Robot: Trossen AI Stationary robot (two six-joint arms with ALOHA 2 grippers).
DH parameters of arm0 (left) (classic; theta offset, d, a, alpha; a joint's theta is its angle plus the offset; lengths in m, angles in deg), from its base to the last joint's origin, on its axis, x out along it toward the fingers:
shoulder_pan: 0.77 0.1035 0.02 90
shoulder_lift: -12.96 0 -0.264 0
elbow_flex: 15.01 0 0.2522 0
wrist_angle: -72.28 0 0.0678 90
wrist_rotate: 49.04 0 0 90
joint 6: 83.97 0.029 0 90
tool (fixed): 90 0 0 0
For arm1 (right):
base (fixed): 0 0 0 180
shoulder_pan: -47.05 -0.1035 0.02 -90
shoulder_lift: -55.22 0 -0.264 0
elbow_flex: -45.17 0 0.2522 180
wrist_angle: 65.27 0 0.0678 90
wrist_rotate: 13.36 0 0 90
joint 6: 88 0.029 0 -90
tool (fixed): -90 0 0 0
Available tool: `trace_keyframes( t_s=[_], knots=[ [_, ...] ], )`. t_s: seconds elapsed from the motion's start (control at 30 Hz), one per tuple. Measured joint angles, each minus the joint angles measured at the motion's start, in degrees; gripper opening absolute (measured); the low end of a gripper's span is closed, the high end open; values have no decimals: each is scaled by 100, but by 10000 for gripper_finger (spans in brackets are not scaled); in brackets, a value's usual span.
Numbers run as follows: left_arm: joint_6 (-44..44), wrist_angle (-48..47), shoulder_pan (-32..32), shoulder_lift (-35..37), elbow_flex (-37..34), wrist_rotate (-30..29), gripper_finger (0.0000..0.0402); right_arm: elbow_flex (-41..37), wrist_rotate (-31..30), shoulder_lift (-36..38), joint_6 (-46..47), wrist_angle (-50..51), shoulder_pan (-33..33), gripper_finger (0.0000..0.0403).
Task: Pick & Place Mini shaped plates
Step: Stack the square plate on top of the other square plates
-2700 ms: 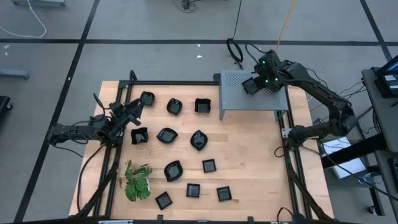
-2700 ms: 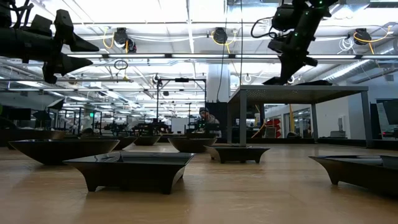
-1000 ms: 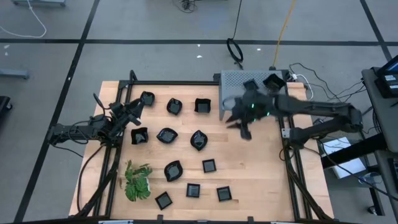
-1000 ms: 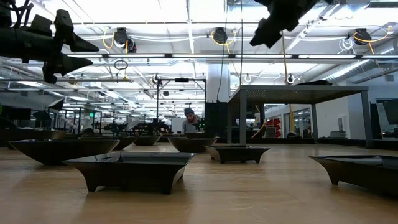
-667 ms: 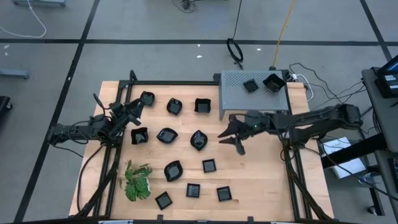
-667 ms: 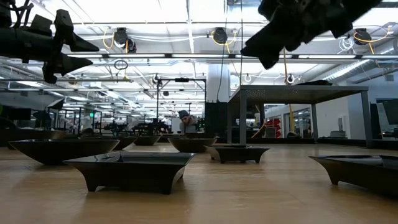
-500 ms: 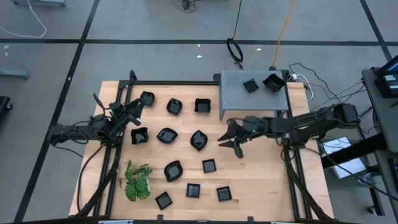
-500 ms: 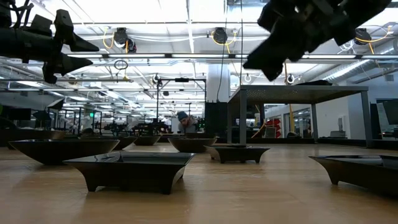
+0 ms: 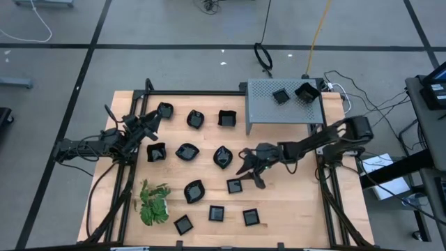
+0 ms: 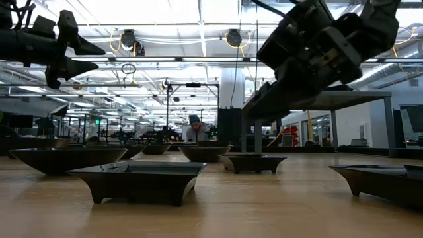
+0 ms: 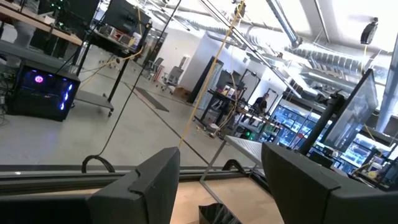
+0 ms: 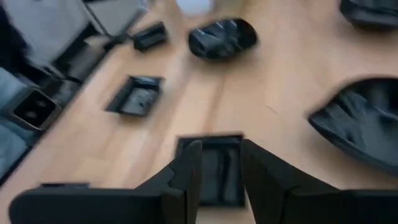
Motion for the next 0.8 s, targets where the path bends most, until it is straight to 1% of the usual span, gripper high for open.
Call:
trace_keyframes(
  t_s=[0.17, 0.3, 0.5, 0.63, 0.8],
  knots=[
    [0, 0, 1, -1, 1, 0, 230, 8, 23, -523, 10, -753, -4, 100],
    [0, 1, 0, -1, 1, 0, 230, 11, 20, -851, -92, -1005, -7, 100],
    [0, 0, 0, 1, 1, 0, 230, 203, -32, -1327, -314, -858, -14, 100],
    [0, 1, 0, 1, 1, 0, 230, 472, -305, -1547, -542, -768, -42, 100],
    [0, -1, 0, 1, 1, 0, 230, 769, -304, -1555, -535, -69, -76, 95]
  ],
)
